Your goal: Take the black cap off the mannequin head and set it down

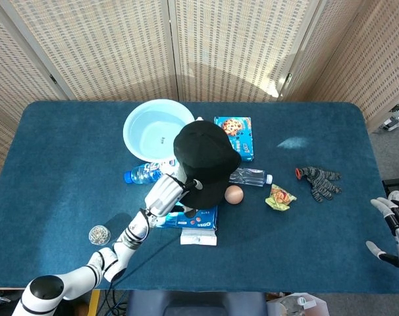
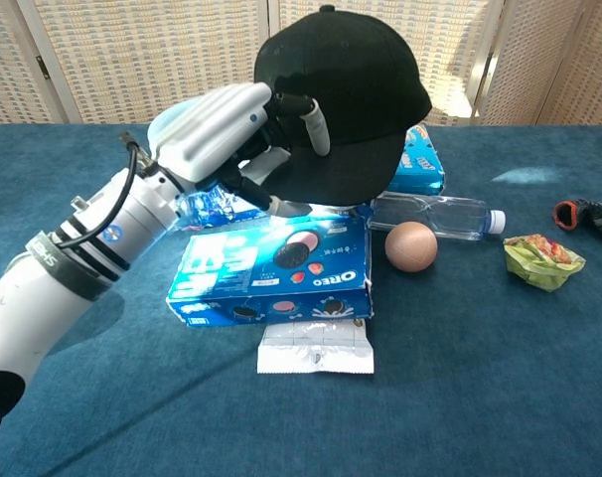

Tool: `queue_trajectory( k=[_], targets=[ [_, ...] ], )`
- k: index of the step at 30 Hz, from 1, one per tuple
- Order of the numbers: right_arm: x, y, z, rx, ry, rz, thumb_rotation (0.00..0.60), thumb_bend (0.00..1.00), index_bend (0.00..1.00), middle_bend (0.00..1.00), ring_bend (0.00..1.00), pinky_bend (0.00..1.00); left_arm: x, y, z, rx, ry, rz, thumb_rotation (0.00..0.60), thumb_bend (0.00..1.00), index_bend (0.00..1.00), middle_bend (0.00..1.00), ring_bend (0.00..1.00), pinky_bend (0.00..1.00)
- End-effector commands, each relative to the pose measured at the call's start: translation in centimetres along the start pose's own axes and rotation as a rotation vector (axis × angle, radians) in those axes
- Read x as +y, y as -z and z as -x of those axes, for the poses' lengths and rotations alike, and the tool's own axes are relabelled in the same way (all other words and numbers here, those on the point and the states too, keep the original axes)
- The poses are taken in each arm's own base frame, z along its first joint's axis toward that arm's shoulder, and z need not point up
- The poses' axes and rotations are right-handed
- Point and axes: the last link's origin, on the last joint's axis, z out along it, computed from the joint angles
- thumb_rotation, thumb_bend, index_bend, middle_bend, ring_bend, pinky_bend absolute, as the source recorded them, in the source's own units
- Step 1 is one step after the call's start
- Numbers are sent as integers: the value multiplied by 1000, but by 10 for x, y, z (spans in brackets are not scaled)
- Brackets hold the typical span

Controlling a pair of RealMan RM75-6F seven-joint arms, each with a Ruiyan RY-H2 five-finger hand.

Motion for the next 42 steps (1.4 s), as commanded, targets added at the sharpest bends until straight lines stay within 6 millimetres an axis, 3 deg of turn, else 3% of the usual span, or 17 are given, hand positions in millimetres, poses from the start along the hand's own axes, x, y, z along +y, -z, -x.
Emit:
queue_trajectory(
  k=[1,9,20,30,42],
  targets=[
    [1,0,0,1,1,3,600,76,208,214,147,280,0,-2,-1,16,12,-9,600,94,464,974,990,1000],
    [0,0,0,0,0,-1,600,77,208,214,147,280,1,-4,-3,44,50,-35,600,106,476,975,992,1000],
    [-1,0,-1,4,-1,-6,600,76,208,217,147,280,-5,-5,-18,122,0,-40,600,253,598,1000,1000,1000],
    [-2,-1,-1,6,-4,-12,600,76,208,217,147,280,-5,-11,-29,169,-16,-66,600,304,615,1000,1000,1000],
    [-3,-2,-2,12,-8,-16,600,76,208,217,147,280,3,-31,-60,217,-31,-41,600,326,679,1000,1000,1000]
  ],
)
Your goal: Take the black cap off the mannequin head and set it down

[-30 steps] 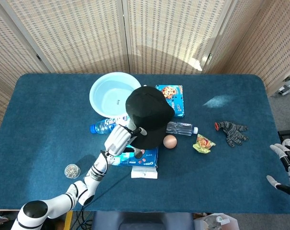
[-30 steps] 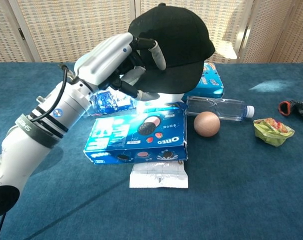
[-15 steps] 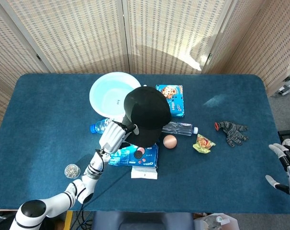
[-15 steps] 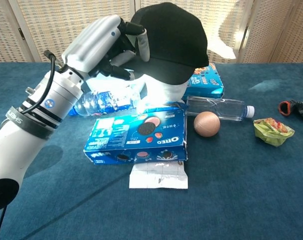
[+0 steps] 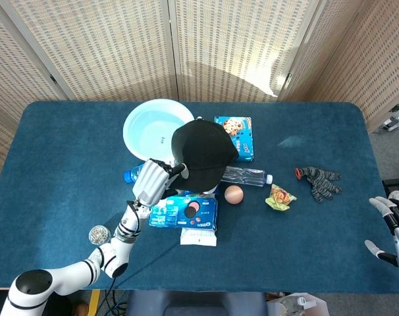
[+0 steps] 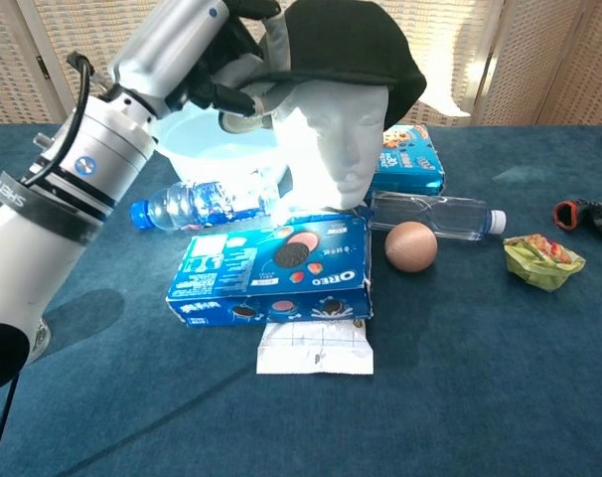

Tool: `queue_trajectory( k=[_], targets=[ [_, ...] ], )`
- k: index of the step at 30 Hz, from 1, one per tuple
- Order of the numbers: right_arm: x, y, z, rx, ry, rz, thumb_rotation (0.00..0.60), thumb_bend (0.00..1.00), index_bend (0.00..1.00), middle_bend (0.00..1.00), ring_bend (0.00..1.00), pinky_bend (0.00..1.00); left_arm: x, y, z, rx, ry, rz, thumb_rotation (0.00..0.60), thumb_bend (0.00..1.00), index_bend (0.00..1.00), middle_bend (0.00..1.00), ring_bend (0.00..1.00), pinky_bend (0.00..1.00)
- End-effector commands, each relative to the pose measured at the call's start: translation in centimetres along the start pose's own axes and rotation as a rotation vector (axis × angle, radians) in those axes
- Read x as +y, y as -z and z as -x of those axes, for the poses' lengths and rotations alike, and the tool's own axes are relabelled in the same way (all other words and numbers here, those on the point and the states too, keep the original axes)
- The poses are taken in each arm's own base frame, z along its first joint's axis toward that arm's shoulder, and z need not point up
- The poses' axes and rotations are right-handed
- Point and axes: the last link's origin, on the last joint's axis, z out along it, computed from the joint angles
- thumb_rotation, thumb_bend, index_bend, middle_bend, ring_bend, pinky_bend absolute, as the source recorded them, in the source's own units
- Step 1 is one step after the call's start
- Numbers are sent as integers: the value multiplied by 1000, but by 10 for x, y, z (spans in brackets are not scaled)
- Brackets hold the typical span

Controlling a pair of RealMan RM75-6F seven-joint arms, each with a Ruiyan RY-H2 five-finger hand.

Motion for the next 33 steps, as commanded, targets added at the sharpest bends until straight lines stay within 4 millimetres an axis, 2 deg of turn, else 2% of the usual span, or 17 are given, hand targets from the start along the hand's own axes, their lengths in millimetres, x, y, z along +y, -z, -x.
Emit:
queue_trajectory(
  k=[1,11,19,22,25,33],
  targets=[
    [0,0,0,2,0,-1,600,76,208,217,147,280,1,-13,-8,18,-16,5,600,326,679,1000,1000,1000],
    [-1,2,-3,13,0,0,600,76,208,217,147,280,-5,-59,-22,77,-117,-3,600,326,678,1000,1000,1000],
    [0,5,-5,19,-1,4,600,76,208,218,147,280,-30,-80,-45,147,-240,-43,600,325,671,1000,1000,1000],
    [1,5,-6,22,-2,3,600,76,208,218,147,280,-44,-76,-59,175,-257,-50,600,325,670,1000,1000,1000],
    [0,4,-6,21,-3,-6,600,76,208,220,147,280,-60,-62,-76,187,-300,-44,600,324,669,1000,1000,1000],
    [-5,-1,-2,11,-10,-30,600,76,208,222,147,280,-96,-8,-112,129,-397,-45,600,324,669,1000,1000,1000]
  ],
)
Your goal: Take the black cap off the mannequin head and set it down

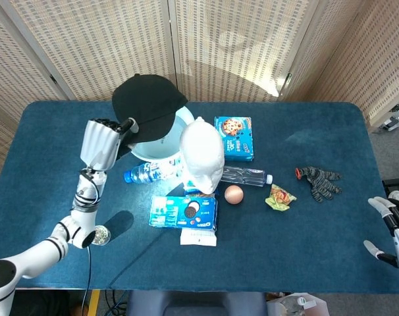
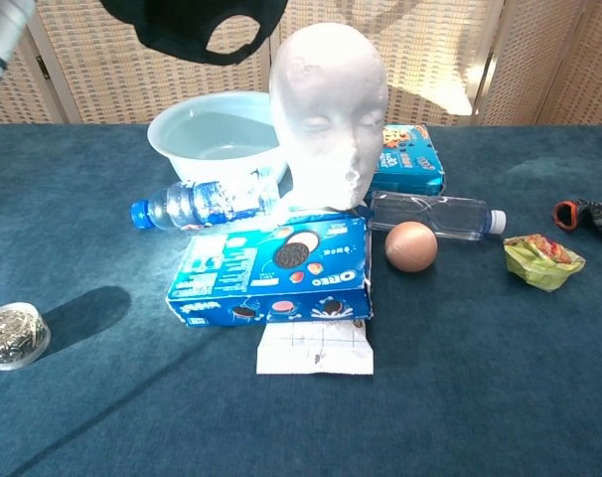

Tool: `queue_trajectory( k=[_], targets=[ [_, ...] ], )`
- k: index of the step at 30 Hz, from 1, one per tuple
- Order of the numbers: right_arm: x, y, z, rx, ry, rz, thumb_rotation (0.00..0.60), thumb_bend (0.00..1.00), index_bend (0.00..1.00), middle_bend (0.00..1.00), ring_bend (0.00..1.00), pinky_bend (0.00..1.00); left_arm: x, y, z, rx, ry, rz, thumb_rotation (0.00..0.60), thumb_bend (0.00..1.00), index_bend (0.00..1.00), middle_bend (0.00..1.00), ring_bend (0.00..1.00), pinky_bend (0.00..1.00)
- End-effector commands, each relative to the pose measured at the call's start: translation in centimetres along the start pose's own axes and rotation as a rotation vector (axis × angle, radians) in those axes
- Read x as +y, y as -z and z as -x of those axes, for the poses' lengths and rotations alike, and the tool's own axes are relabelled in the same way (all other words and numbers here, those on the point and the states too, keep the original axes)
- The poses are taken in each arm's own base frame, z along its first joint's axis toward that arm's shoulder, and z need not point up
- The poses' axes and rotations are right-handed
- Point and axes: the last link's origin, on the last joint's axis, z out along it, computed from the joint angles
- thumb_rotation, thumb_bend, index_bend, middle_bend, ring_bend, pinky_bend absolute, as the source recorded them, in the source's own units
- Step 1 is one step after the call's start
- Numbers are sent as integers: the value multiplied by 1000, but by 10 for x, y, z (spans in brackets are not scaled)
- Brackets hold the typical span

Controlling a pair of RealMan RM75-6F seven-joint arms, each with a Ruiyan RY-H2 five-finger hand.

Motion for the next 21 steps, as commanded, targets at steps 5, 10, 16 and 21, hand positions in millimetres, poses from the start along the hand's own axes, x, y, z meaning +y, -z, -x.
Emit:
queue_trajectory(
  k=[5,10,16,21],
  targets=[
    [-4,-6,2,-7,-2,-24,600,76,208,222,147,280,-34,51,-29,-54,-66,11,600,325,669,1000,1000,1000],
    [-6,-9,4,-13,-4,-33,600,76,208,222,147,280,-54,85,-46,-111,-118,0,600,324,669,1000,1000,1000],
    [-8,-11,5,-19,-3,-39,600,76,208,222,147,280,-73,125,-62,-198,-169,-2,600,325,669,1000,1000,1000],
    [-12,-12,5,-18,-2,-52,600,76,208,222,147,280,-85,155,-64,-288,-228,35,600,325,671,1000,1000,1000]
  ],
)
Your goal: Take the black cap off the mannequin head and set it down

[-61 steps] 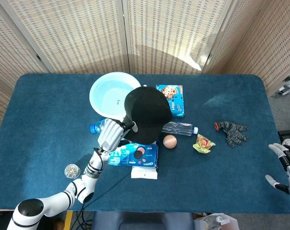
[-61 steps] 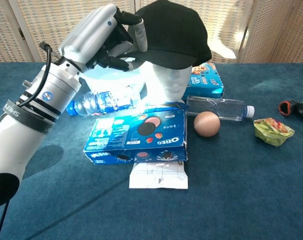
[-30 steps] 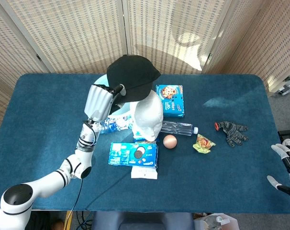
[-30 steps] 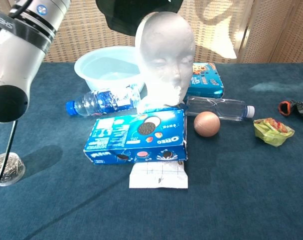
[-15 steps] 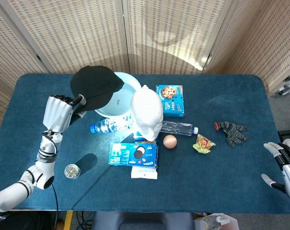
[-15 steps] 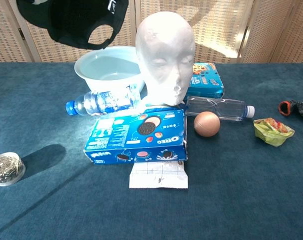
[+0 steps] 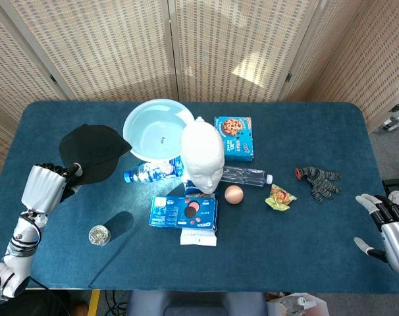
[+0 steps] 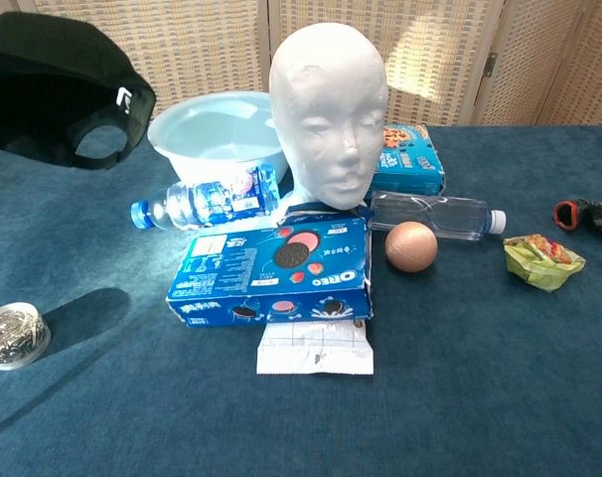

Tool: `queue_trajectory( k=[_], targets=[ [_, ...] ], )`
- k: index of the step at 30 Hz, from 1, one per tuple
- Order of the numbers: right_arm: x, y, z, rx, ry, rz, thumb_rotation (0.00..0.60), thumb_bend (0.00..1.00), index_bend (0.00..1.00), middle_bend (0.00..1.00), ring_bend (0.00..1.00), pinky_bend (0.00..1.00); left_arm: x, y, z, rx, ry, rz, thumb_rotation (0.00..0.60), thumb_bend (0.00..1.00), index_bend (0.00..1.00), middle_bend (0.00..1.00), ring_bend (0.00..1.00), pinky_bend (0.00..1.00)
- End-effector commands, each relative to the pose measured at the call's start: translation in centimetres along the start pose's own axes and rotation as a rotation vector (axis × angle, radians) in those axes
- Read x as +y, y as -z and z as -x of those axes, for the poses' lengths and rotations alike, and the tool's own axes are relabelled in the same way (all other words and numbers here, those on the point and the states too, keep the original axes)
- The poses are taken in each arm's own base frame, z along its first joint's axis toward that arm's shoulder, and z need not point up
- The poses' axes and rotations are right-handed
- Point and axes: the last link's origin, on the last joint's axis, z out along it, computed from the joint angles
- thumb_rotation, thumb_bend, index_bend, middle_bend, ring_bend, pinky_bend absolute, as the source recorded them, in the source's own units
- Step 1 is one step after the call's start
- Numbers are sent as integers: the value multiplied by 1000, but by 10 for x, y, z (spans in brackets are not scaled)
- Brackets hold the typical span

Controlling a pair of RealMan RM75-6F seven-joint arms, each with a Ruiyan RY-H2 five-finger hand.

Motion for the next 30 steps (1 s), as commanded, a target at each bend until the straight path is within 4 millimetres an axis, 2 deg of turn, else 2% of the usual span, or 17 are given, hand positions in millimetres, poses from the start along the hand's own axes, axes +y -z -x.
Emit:
queue_trajectory(
  k=[1,7,13,24,30],
  targets=[
    [-2,0,0,1,1,-6,600,76,208,222,147,280,-7,19,4,-58,-36,27,600,325,671,1000,1000,1000],
    [-4,1,-1,-2,4,-6,600,76,208,222,147,280,-13,39,15,-129,-60,50,600,324,672,1000,1000,1000],
    [-6,1,-1,-4,5,-6,600,75,208,222,147,280,-9,49,28,-175,-67,82,600,325,673,1000,1000,1000],
    [-5,2,1,-11,4,4,600,75,208,222,147,280,5,43,59,-240,-63,87,600,324,668,1000,1000,1000],
    [-3,3,2,-12,2,11,600,76,208,222,147,280,20,40,78,-303,-72,66,600,317,627,1000,1000,1000]
  ],
)
